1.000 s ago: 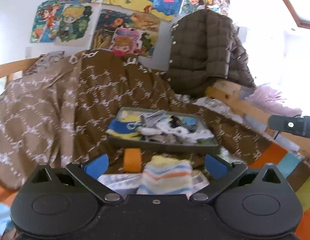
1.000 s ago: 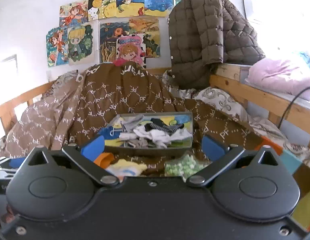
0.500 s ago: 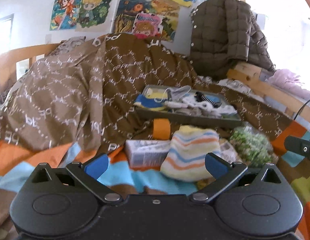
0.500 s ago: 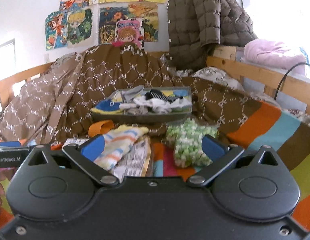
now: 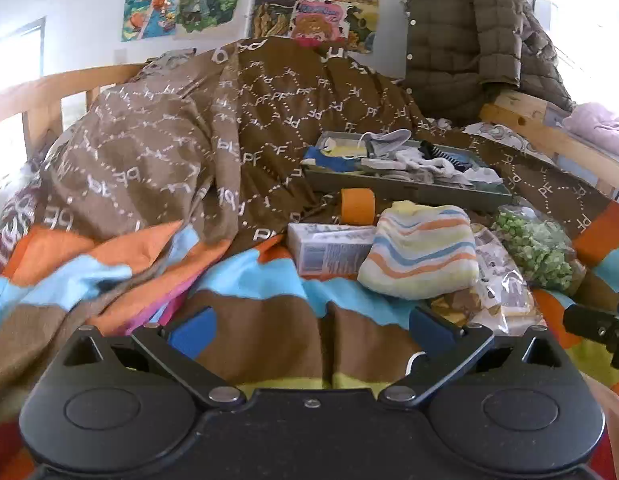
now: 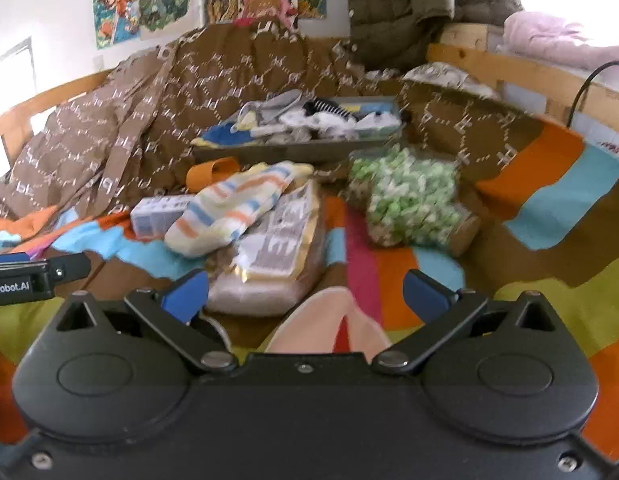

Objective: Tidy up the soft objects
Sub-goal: 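Raise both open tools from the tray and move back to the pile, then lower the right gripper onto the striped towel while the left gripper approaches the orange strap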

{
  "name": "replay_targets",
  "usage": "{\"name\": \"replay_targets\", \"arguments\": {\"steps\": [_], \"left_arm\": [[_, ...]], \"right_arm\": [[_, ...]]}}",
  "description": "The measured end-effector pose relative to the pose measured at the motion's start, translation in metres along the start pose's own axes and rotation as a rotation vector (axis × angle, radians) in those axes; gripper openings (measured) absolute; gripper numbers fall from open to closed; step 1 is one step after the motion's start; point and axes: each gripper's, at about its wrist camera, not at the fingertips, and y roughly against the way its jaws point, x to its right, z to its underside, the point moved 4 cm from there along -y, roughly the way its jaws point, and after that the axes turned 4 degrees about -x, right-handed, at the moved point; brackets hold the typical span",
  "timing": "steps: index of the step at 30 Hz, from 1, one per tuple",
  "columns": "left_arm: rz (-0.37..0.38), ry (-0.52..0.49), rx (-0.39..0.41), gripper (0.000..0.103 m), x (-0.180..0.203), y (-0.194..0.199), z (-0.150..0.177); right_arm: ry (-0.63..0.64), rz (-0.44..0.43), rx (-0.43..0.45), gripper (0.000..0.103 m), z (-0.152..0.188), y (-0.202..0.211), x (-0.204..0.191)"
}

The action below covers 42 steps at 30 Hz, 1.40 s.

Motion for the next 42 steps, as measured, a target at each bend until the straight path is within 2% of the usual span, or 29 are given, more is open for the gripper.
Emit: {"name": "replay_targets", "arguments": {"steps": [9,19,27,33,42], "left_arm": [[-0.018,-0.015,-0.024,0.102,-0.004,0.001,0.011],[-0.047,-0.044,-0.031,0.102,-0.009,0.001,0.016],[-0.056,-0.053,-0.03,0.102,-0.011,0.0,0.013],[-0.023,-0.03,-0.039,0.102,-0.016,-0.001,0.011],[-0.039,-0.088,-0.027,0.102,-0.019,-0.007,0.002]], "right_arm": [[0.031,-0.021,-0.029,0.102,0.01,-0.007,-0.021],[0.044,-0.05,-0.038,0.102,0.013,-0.02,-0.021],[0.066,-0.083,-0.034,0.102,0.014,-0.026,-0.023],[0.077,-0.109,-0.028,0.102,0.012,-0.03,-0.024],[0.073,-0.138,-0.029,0.102,0.008,-0.04,-0.026]]}}
